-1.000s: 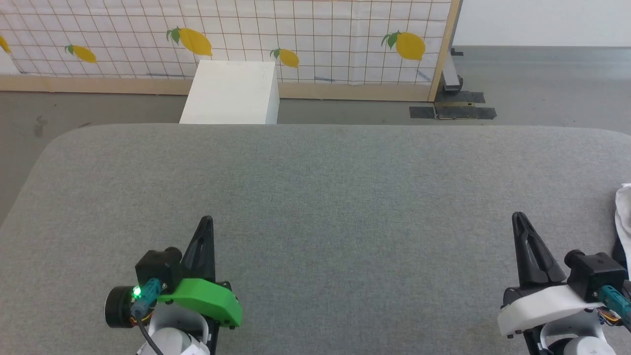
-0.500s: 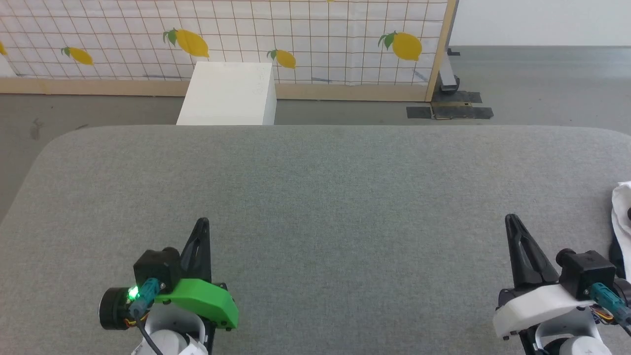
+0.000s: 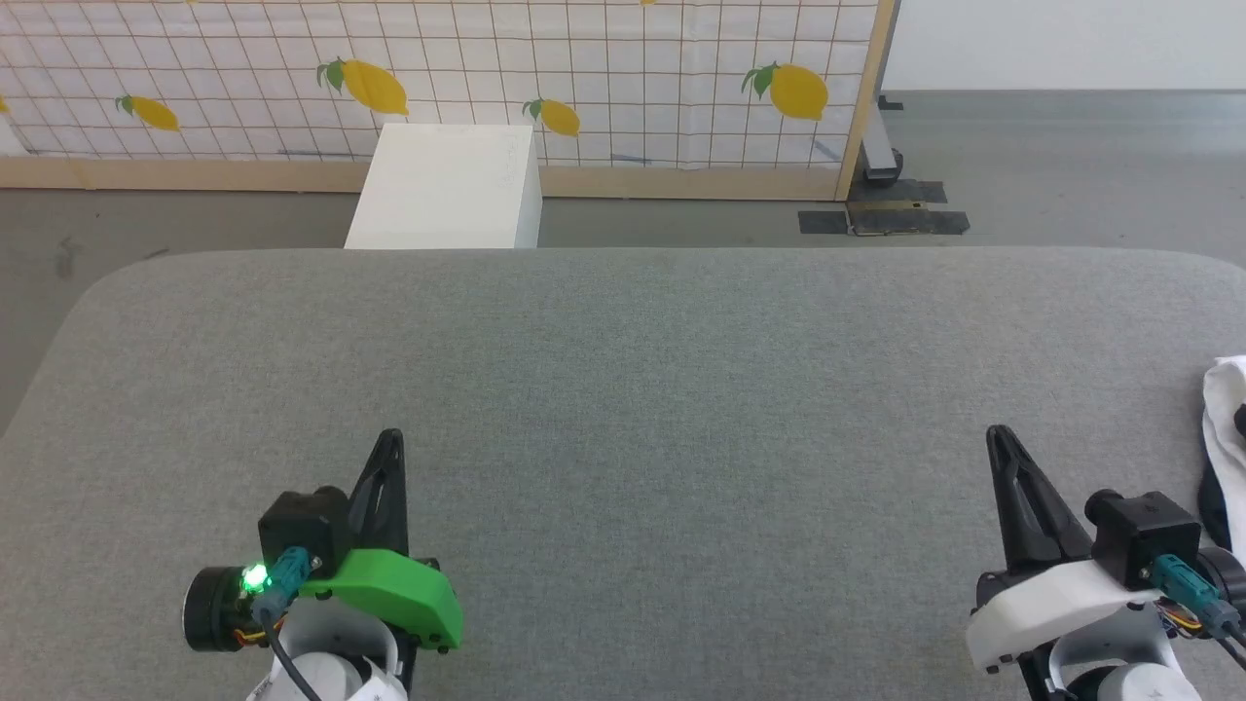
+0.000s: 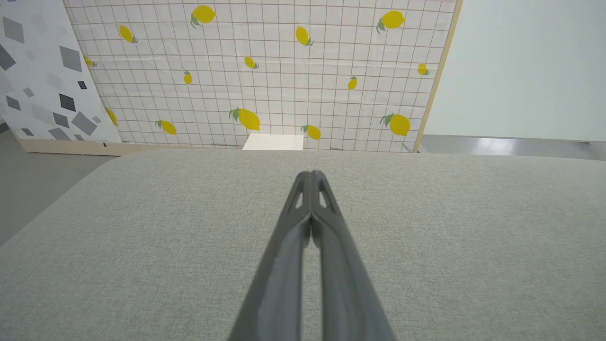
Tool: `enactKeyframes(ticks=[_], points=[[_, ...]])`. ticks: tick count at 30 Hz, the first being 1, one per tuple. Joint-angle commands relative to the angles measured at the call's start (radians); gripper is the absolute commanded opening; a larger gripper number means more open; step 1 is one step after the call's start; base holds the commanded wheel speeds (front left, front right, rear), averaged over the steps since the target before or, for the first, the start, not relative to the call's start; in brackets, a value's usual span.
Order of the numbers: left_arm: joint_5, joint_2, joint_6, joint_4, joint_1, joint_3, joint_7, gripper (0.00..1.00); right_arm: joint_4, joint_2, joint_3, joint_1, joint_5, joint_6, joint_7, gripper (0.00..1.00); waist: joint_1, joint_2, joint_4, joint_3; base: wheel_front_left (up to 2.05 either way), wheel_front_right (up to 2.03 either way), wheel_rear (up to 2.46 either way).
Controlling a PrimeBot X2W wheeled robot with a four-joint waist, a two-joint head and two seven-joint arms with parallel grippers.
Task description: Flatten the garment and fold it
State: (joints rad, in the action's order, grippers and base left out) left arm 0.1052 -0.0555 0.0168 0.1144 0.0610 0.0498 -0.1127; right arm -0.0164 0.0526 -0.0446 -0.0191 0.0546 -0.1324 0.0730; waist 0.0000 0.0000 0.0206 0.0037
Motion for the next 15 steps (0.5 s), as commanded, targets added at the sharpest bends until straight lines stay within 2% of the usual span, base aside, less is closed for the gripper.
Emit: enactKeyframes(ticks=[1,15], points=[[-0.009,0.003,-0.006,-0.009,-0.018,-0.004,0.009,0.00,0.006,-0.001,0.003,0.011,-0.010,0.001,-0.005,0.00,0.0000,0.0000,-0.001,0.000,0.00,0.00,0.00],[-0.037,0.004,-0.009,-0.039,-0.030,-0.017,0.038,0.00,0.009,-0.002,0.015,0.013,-0.023,0.001,-0.025,0.00,0.0000,0.0000,-0.006,-0.001,0.00,0.00,0.00]])
